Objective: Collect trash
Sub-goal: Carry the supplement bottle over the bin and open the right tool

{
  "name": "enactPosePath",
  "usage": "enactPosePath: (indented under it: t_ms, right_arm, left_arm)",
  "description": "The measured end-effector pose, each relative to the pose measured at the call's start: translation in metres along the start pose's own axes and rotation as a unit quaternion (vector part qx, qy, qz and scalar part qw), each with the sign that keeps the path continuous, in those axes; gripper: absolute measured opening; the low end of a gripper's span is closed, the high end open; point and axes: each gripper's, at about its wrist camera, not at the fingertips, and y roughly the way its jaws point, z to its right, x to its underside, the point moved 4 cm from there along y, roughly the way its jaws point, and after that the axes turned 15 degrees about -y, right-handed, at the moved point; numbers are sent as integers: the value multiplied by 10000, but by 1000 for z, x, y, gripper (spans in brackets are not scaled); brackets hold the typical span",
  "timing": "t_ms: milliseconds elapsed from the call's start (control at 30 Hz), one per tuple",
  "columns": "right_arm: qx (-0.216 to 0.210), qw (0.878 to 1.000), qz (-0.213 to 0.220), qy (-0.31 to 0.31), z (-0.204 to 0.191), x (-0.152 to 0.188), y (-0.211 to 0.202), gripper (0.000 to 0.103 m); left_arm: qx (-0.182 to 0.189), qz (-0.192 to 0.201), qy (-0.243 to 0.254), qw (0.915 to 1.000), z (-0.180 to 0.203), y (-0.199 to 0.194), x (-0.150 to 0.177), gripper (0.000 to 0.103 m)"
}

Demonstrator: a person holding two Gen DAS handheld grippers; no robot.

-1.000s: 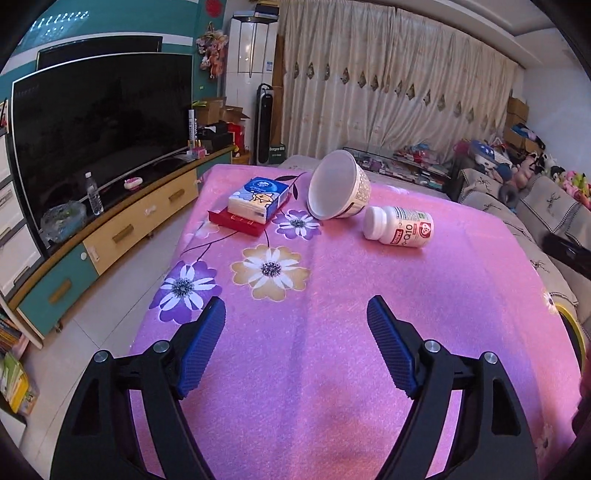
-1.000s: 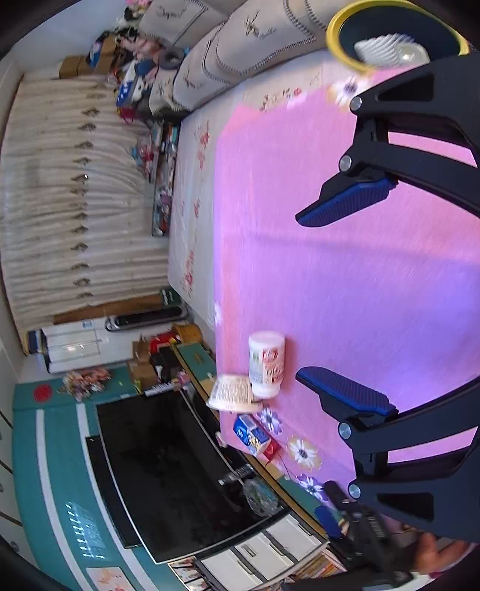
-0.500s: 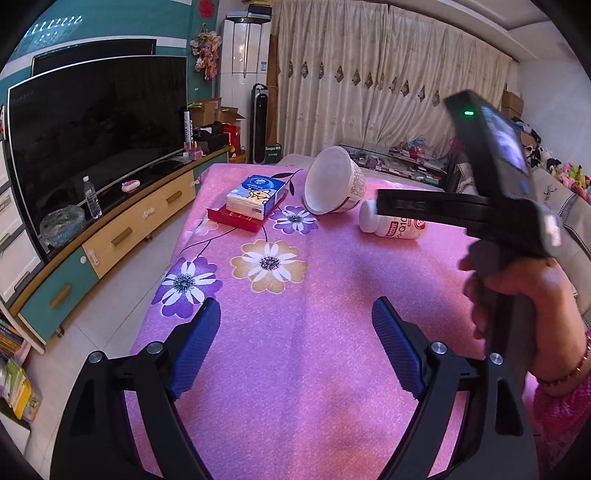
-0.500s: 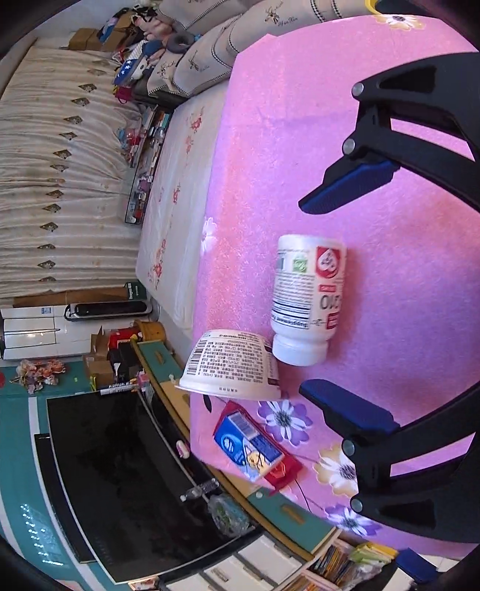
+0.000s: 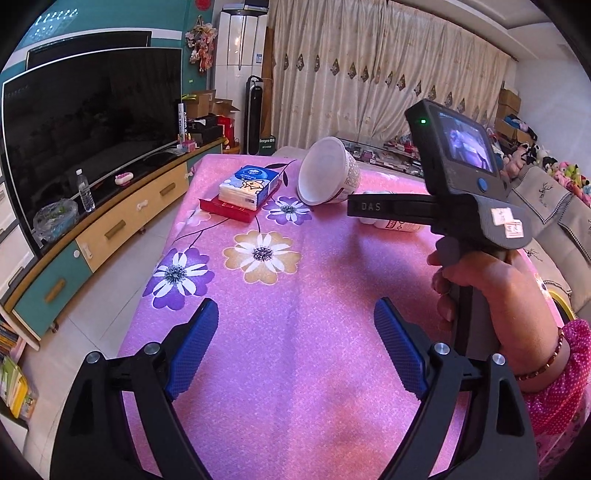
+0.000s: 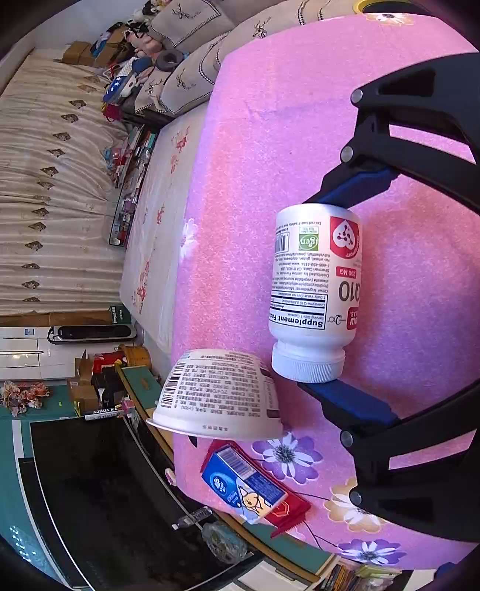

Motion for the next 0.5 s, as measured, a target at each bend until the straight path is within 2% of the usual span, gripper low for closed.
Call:
enactPosePath:
  t_ms: [233,333,500]
  right_arm:
    - [-42,9998,213,-20,31,30,-43,80]
    - [107,9994,303,93,65,54,-70,80]
    - [679,9951,468,555,143,106,-119,80]
  left_arm:
    - [12,16,70,10000,4,1,2,85]
    - [7,22,100,9999,5,1,2,85]
    - [15,45,193,9998,9,0,2,85]
